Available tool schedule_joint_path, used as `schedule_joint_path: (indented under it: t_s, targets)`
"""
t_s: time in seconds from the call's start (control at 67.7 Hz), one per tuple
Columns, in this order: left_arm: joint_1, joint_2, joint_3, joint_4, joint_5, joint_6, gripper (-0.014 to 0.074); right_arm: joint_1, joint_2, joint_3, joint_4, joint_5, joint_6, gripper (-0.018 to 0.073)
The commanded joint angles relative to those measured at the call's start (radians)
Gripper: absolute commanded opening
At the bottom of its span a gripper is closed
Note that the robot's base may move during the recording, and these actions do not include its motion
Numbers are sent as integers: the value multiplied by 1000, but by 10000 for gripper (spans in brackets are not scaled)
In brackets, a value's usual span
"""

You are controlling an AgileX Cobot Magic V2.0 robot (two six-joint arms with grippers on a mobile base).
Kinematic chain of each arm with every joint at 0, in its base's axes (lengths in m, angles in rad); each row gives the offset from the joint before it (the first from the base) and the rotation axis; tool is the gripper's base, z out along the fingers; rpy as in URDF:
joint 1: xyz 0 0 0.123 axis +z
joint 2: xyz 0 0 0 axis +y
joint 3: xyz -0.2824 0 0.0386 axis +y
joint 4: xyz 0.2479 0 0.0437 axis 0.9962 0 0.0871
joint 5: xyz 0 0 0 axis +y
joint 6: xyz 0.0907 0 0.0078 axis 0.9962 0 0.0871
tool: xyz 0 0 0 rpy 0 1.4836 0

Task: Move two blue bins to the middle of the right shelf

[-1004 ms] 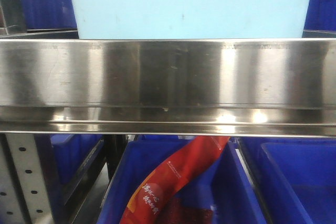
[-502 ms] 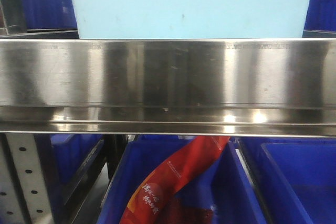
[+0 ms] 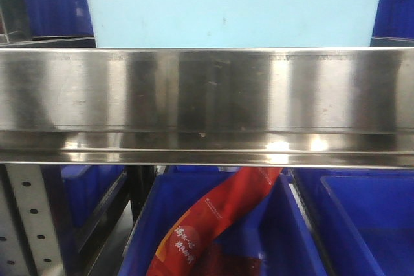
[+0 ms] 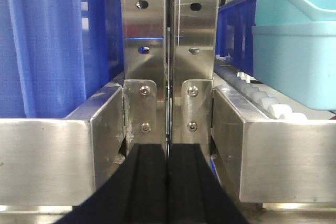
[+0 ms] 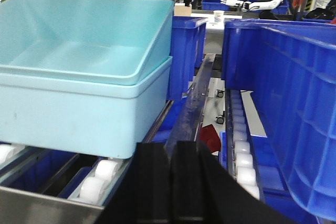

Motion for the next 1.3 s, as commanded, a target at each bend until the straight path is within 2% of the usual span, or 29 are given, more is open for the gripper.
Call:
schedule_joint_path:
  t_s: [0.0,0.177,0.281,0.399,0.576,0.635,0.724,1.285]
  targets:
    - [3,-7,-1,-6,-26,0,-111,-57,-7,19,36,-49,-13,-161]
    - [3,-7,-1,-6,-26,0,-111,-226,-68,120,113,-104,-51,-161]
    - [3,-7,-1,-6,-26,0,-111,-261,-123,184,114,-104,-51,-161]
    - [3,-7,-1,-6,-26,0,-111,-263,-181,266,114,-118,-61,-161]
    - [3,-7,-1,-6,-26,0,-111,-263,-202,401,114,-222,-61,-161]
    - [3,-7,-1,-6,-26,0,-111,-263,-202,401,114,-248,-61,-161]
    - [3,-7,-1,-6,-26,0,-111,-263,-202,401,114,-207,-61,-161]
    - [3,-7,-1,-6,-26,0,-111,-263,-202,401,114,-209,-61,-161]
